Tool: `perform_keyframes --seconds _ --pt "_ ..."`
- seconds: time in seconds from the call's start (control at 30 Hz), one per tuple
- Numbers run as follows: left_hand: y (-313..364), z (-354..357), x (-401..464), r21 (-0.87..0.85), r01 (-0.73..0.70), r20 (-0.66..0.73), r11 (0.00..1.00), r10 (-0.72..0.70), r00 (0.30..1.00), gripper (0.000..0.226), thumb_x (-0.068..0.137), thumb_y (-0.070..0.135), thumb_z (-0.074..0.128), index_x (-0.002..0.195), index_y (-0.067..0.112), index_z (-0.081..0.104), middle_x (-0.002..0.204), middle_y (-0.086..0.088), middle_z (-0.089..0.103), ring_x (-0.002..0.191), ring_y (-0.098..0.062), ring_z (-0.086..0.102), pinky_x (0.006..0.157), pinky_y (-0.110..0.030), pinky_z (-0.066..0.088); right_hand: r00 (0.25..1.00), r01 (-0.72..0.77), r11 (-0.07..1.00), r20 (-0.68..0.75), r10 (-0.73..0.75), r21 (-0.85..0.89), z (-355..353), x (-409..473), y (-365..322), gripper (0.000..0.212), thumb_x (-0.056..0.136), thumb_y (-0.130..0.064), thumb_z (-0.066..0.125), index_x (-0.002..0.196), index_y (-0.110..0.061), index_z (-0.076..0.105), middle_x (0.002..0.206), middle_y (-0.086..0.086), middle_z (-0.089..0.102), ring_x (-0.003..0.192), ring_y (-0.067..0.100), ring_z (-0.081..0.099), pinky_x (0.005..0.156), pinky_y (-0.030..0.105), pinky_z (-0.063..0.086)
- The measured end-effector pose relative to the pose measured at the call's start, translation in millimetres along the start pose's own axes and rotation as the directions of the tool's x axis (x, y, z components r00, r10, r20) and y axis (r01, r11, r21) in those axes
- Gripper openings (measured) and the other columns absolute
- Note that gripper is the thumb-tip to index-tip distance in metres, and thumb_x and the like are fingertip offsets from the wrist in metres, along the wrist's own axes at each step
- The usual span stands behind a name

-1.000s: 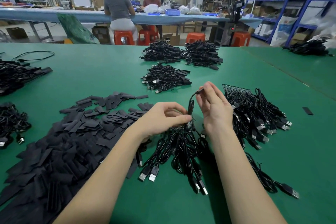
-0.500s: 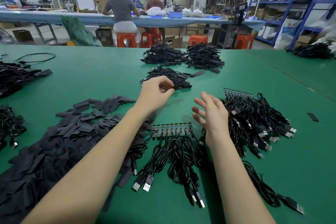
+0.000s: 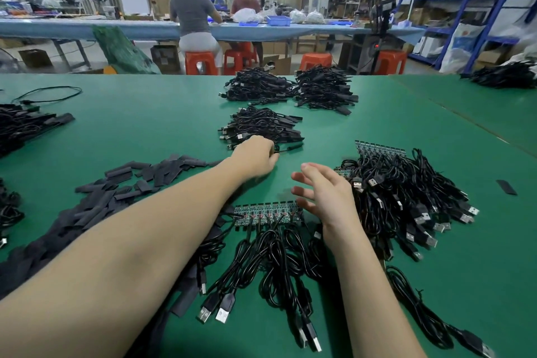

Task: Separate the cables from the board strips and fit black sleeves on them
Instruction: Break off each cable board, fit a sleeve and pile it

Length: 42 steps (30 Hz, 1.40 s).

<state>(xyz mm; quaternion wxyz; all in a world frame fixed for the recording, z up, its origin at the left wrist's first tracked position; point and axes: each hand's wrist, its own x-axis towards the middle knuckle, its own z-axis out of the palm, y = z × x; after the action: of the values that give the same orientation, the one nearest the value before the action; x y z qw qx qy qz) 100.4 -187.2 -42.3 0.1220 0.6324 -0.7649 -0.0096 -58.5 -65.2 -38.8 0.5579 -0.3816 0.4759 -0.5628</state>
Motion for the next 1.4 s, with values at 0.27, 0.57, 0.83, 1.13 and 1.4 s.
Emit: perform_keyframes --seconds 0.27,0.57,0.83,1.13,1.4 --pt "-10.0 -4.3 14.5 0.018 0.091 0.194 0.996 -0.092 0.977 0.051 0.103 0.047 0.042 0.137 0.010 0.047 0.139 -0.018 0.045 0.127 -0.035 0.046 0.107 -0.048 0.041 0.999 0.026 0.996 0.024 -0.024 -0.088 -3.6 0.4 4.7 0.006 0.096 -0.019 0.066 0.100 -0.015 0.069 0.081 -0.002 0.078 0.066 0.011 0.068 0.057 0.019 0.054" --pt "-0.8 -14.2 -40.2 -0.337 0.015 0.077 0.941 0.012 0.997 0.020 0.097 0.037 0.060 0.105 0.022 0.069 0.111 0.000 0.070 0.105 -0.020 0.064 0.096 -0.032 0.048 0.987 0.137 0.880 -0.015 -0.162 -0.456 -9.3 4.6 5.4 0.009 0.090 -0.027 0.068 0.084 -0.024 0.073 0.088 -0.003 0.077 0.089 0.020 0.071 0.090 0.041 0.057" --pt "6.4 -33.5 -85.8 -0.547 0.005 0.368 0.837 0.234 0.900 0.019 0.089 0.050 0.070 0.098 0.033 0.075 0.093 0.012 0.073 0.087 -0.006 0.066 0.087 -0.027 0.048 0.988 0.010 0.734 0.120 0.097 -0.679 -32.4 2.2 -18.9 0.013 0.088 -0.032 0.074 0.092 -0.020 0.074 0.075 -0.008 0.077 0.048 0.000 0.061 0.048 0.017 0.045" --pt "4.6 -38.2 -85.5 -0.709 0.093 0.427 0.699 0.321 0.845 0.007 0.088 0.034 0.075 0.094 0.031 0.078 0.091 0.016 0.074 0.086 0.005 0.063 0.086 -0.024 0.037 0.962 -0.069 0.831 0.183 0.202 -0.552 -35.8 -3.6 -18.0 0.028 0.068 -0.037 0.090 0.086 -0.020 0.079 0.076 -0.008 0.073 0.051 0.002 0.050 0.044 0.015 0.035" --pt "4.4 -34.1 -90.8 -0.897 0.128 0.319 0.423 0.419 0.850 0.011 0.086 0.025 0.070 0.085 0.031 0.079 0.083 0.015 0.071 0.079 0.002 0.062 0.078 -0.014 0.043 0.878 -0.230 0.955 0.384 0.286 -0.187 -30.1 -8.1 -20.0 0.030 0.068 -0.023 0.078 0.094 -0.013 0.069 0.055 -0.013 0.052 0.042 0.001 0.033 0.037 0.011 0.021"
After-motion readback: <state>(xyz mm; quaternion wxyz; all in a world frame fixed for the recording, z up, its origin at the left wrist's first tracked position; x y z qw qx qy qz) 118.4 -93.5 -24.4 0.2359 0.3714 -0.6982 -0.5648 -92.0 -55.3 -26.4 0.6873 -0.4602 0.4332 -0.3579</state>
